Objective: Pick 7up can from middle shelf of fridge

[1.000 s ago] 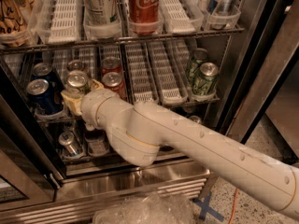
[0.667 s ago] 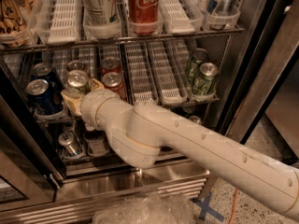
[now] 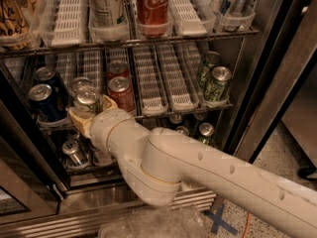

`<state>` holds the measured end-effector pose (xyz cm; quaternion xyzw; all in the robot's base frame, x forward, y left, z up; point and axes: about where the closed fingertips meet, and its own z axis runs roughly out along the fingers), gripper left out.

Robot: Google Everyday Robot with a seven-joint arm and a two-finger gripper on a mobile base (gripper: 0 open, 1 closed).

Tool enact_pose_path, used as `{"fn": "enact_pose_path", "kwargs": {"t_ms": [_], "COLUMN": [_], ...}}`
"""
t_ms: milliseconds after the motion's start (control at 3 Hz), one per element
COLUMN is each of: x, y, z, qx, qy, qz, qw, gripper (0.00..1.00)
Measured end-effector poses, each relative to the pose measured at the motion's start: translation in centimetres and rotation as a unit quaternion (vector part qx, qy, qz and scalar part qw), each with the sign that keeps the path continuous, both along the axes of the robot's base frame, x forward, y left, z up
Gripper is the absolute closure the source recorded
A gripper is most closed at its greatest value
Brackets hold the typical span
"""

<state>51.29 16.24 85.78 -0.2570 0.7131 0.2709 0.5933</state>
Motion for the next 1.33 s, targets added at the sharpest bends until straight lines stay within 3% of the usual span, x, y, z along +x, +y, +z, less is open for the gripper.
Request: {"fn": "enact_pose_path", "kwargs": {"t_ms": [667,1000,1333], "x": [-0.2,-2.3,-2.3], "y": [0.1,-1.2,-1.2], "z": [0.1,-1.4,-1.4], "qx": [-0.007,-0.038,-0.038], "qy": [0.003,0.02,0.02], "qz": [0.0,-0.022,-0.022], "qw": [1.0,0.9988,0.9988], "gripper": [1.0,1.0,1.0]}}
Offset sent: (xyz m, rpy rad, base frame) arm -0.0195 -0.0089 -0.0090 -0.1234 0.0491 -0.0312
